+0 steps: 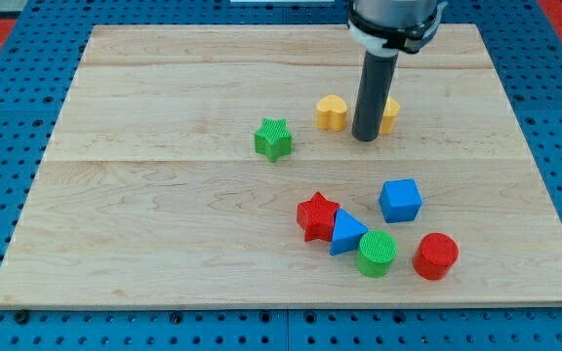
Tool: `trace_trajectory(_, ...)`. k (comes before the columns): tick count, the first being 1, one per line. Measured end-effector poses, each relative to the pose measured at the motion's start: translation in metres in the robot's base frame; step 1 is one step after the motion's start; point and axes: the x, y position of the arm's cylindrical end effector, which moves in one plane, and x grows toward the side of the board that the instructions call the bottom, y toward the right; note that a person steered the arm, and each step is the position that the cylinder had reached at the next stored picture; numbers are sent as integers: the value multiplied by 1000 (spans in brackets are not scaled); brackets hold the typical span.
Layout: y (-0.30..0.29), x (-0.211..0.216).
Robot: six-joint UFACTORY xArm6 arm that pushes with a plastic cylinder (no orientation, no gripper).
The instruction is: Push the yellow hexagon into the yellow heart
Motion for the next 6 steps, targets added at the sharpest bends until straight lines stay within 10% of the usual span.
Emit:
trace_trajectory(2,87,-20)
trace_trajectory(4,34,-34)
trace_trajectory(6,126,66)
